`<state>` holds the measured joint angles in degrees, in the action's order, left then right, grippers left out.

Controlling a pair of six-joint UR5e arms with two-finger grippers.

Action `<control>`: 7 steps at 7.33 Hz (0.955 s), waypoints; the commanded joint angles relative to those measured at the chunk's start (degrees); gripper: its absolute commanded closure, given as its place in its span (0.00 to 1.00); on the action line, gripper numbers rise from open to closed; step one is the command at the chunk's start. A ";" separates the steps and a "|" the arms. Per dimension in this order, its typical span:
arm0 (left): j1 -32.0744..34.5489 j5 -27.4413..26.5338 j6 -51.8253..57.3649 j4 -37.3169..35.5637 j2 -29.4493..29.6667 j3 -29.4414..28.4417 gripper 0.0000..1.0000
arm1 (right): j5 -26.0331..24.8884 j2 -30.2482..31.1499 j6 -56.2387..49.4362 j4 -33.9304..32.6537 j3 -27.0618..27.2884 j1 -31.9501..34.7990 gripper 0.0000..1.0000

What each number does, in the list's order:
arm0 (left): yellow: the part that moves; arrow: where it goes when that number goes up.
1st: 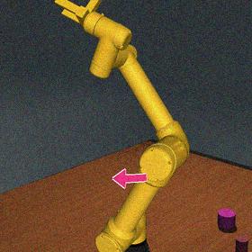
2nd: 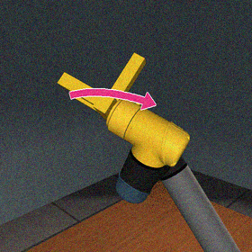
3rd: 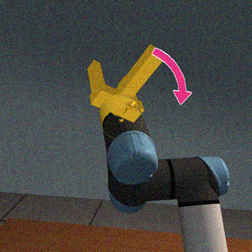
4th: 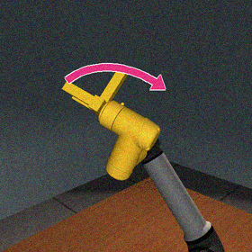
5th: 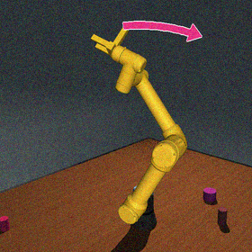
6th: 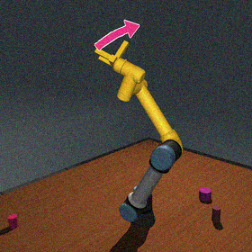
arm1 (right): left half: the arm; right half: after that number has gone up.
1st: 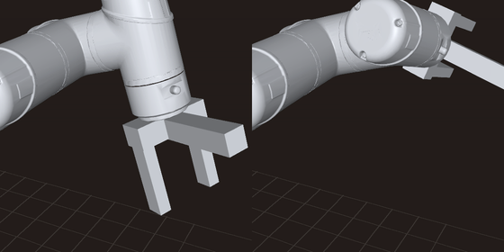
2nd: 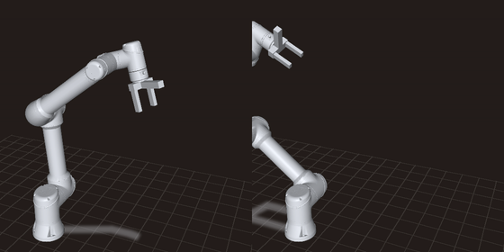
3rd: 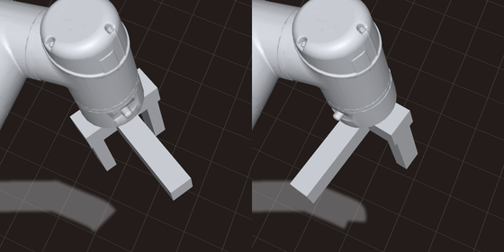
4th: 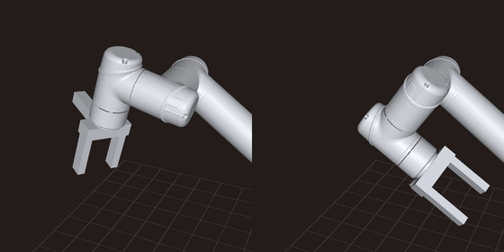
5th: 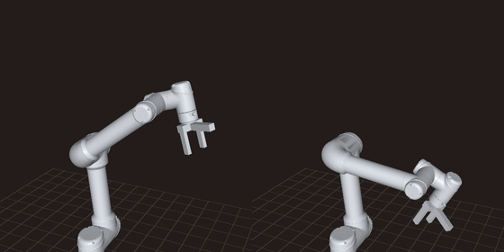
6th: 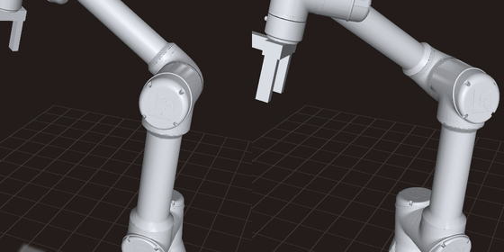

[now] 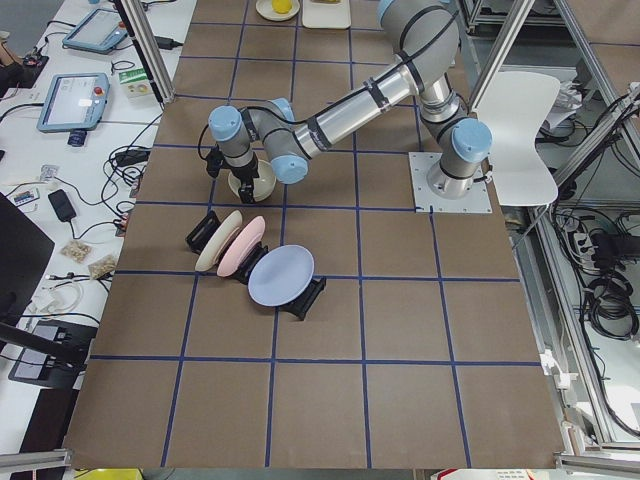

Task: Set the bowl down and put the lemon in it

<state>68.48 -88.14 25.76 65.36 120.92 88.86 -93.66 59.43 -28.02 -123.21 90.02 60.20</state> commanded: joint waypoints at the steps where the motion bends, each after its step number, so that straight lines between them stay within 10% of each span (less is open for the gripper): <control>1: -0.10 -0.01 0.79 -2.69 0.89 1.23 0.17 | 0.24 -3.51 -0.19 -0.19 -0.63 0.00 0.00; 2: -0.10 -0.01 0.79 -2.60 1.25 1.23 0.31 | 0.41 -3.96 -0.46 -0.19 -0.11 0.00 0.02; 3: -0.10 0.42 0.70 -2.69 1.34 1.14 0.60 | 0.32 -3.97 -0.20 -0.28 -0.19 0.00 0.34; 4: -0.10 0.08 0.61 -2.60 1.25 1.06 0.79 | 0.15 -3.71 0.15 0.07 -0.37 0.00 0.94; 5: -0.10 -0.01 0.70 -2.52 0.90 1.06 0.98 | -0.38 -3.44 0.16 0.33 -0.89 0.00 1.00; 7: 0.25 -0.19 0.44 -1.82 -0.23 0.71 1.00 | -0.65 -1.00 0.33 0.86 -0.90 0.18 1.00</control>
<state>68.45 -88.16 26.35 62.98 121.49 89.90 -94.14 56.76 -27.80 -122.69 89.20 60.25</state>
